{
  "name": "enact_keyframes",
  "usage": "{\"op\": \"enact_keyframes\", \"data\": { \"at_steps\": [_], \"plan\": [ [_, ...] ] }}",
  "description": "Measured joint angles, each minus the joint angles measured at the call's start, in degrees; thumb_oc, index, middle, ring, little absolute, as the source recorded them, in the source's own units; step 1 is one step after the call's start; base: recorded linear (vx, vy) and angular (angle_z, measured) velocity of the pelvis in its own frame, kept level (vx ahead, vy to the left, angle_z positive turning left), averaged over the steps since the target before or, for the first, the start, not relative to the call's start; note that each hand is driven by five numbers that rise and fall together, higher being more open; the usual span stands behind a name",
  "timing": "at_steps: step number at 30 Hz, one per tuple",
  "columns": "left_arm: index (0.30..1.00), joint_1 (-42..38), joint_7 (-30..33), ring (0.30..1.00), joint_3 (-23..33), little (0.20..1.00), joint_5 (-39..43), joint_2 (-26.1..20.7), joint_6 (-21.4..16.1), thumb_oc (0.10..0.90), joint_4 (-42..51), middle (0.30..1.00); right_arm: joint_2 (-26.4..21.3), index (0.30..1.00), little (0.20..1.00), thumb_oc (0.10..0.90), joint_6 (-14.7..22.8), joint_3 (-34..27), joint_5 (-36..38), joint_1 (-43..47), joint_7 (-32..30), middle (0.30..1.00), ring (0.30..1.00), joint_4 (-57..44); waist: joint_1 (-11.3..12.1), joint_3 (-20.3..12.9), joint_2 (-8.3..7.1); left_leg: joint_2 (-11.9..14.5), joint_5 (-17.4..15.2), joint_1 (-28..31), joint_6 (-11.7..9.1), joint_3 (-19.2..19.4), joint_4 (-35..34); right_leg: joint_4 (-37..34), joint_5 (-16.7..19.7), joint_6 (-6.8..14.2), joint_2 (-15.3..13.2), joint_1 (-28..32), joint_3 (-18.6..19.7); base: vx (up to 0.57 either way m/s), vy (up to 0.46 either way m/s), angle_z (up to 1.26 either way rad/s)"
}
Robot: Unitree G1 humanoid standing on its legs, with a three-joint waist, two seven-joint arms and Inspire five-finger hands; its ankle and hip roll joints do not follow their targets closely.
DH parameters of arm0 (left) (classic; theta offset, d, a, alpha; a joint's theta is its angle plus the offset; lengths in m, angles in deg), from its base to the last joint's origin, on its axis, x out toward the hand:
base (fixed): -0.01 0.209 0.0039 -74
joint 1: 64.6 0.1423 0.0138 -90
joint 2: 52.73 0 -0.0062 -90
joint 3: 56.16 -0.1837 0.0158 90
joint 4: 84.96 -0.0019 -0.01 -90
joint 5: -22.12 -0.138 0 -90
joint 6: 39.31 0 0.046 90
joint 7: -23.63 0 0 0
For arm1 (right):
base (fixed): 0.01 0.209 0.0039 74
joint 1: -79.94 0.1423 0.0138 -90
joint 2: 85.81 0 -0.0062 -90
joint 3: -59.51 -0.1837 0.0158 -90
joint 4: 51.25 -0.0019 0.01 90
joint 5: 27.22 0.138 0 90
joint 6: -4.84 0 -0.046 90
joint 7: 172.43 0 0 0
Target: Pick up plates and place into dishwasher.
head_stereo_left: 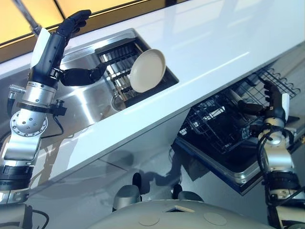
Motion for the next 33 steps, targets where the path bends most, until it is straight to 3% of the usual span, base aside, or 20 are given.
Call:
{"op": "enact_keyframes", "data": {
  "at_steps": [6,9,13,18,21,24,28,33],
  "plan": [
    [0.900,-3.8,-0.6,0.900,-0.9,0.900,-3.9,-5.8,1.6,0.800,-0.6,0.900,5.3,0.900,0.900,0.800,4.6,0.8,1.0,-8.2,-0.6,0.900,0.900,0.2,-4.5,-2.3,0.52,0.0,-1.1,0.8,0.2,3.9,-0.1,0.0,0.4,0.5,-0.2,-1.2,3.7,-0.03,0.105,-0.34],
    [0.900,-10.5,-0.6,0.900,-5.0,0.900,-6.4,-12.0,3.8,0.800,-5.0,0.900,5.4,0.900,0.900,0.800,7.5,2.4,1.1,-10.7,-1.3,0.900,0.900,1.1,-7.1,-3.5,1.06,0.1,-1.5,1.2,0.3,5.9,-0.2,0.1,0.7,0.6,-0.2,-1.9,5.6,-0.01,0.089,-0.31],
    [0.900,-22.7,-1.9,0.900,-17.5,0.900,-10.2,-18.2,8.0,0.800,-10.9,0.900,5.0,0.900,0.900,0.800,11.5,6.6,1.0,-12.6,2.2,0.900,0.900,1.6,-9.4,-5.0,1.69,0.2,-1.9,1.4,0.2,8.4,-0.2,0.3,1.2,0.8,-0.2,-3.2,7.6,-0.01,0.071,-0.32],
    [0.900,-36.3,-6.9,0.900,-35.0,0.900,-13.1,-20.6,9.0,0.800,-18.0,0.900,2.7,0.900,0.900,0.800,13.2,15.7,1.0,-12.6,9.8,0.900,0.900,-0.4,-11.9,-5.4,2.33,0.2,-2.0,1.3,0.4,9.7,-0.2,0.4,1.7,1.0,-0.3,-4.2,8.3,-0.01,0.045,-0.20],
    [0.900,-42.3,-11.3,0.900,-44.2,0.900,-15.2,-21.1,8.7,0.800,-21.8,0.900,0.9,0.900,0.900,0.800,13.7,20.8,1.0,-12.6,15.7,0.900,0.900,-3.7,-12.3,-5.8,3.01,0.3,-2.0,0.7,0.4,11.0,-0.2,1.3,1.8,1.0,-0.2,-6.0,8.9,0.01,0.044,-0.20],
    [0.900,-45.4,-15.8,0.900,-49.9,0.900,-15.3,-21.5,7.6,0.800,-24.1,0.900,-1.4,0.900,0.900,0.800,14.2,25.1,1.1,-12.5,21.1,0.900,0.900,-6.6,-12.8,-5.8,3.03,0.2,-2.1,0.7,0.4,11.2,-0.1,1.5,1.8,1.1,-0.2,-6.2,8.9,0.00,0.032,-0.08],
    [0.900,-45.5,-21.5,0.900,-51.4,0.900,-16.9,-21.6,7.4,0.800,-26.5,0.900,-2.8,0.900,0.900,0.800,14.5,27.7,1.8,-12.4,25.8,0.900,0.900,-7.5,-12.1,-5.8,3.03,0.2,-2.3,0.6,0.5,12.1,-0.1,2.5,1.8,1.1,-0.2,-7.3,8.8,0.00,0.018,-0.14],
    [0.900,-45.1,-26.6,0.900,-51.6,0.900,-17.0,-21.9,7.6,0.800,-29.8,0.900,-5.1,0.900,0.900,0.800,14.5,28.9,2.2,-12.5,26.5,0.900,0.900,-7.7,-11.7,-5.8,2.99,0.2,-2.4,0.5,0.6,12.3,-0.1,2.8,1.8,1.1,-0.2,-7.8,8.7,0.00,0.004,-0.02]
  ]
}}
